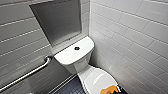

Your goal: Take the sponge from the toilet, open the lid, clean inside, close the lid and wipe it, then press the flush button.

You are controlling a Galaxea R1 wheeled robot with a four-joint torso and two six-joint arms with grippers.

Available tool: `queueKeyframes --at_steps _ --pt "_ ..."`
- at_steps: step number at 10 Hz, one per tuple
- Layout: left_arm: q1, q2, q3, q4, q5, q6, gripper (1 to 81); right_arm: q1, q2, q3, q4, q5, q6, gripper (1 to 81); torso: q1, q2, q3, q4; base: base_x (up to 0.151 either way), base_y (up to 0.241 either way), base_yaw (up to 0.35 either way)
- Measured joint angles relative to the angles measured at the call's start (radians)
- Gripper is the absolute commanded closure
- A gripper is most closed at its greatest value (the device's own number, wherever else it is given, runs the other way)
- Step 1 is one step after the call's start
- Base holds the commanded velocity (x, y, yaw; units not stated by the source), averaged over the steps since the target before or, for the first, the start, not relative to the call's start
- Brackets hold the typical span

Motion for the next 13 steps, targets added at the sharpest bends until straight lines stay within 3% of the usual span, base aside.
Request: queueKeyframes --at_steps 5,9,11,13 --pt "0.0 0.011 -0.009 0.0 -0.003 0.016 1.0 -0.179 -0.134 0.064 0.0 0.131 0.01 81.1 0.0 0.0 0.0 0.0 0.0 0.0 0.0" --pt "0.0 0.011 -0.011 0.0 -0.004 0.024 1.0 -0.364 -0.227 0.087 -0.012 0.068 0.012 81.1 0.0 0.0 0.0 0.0 0.0 0.0 0.0" --pt "-0.001 0.017 -0.011 0.0 -0.003 0.032 1.0 -0.345 -0.276 0.178 -0.023 0.075 0.011 81.1 0.0 0.0 0.0 0.0 0.0 0.0 0.0" --pt "-0.004 0.029 -0.012 0.0 -0.002 0.032 1.0 -0.328 -0.321 0.309 -0.06 0.027 0.01 81.1 0.0 -0.001 0.0 0.0 0.0 0.0 0.0"
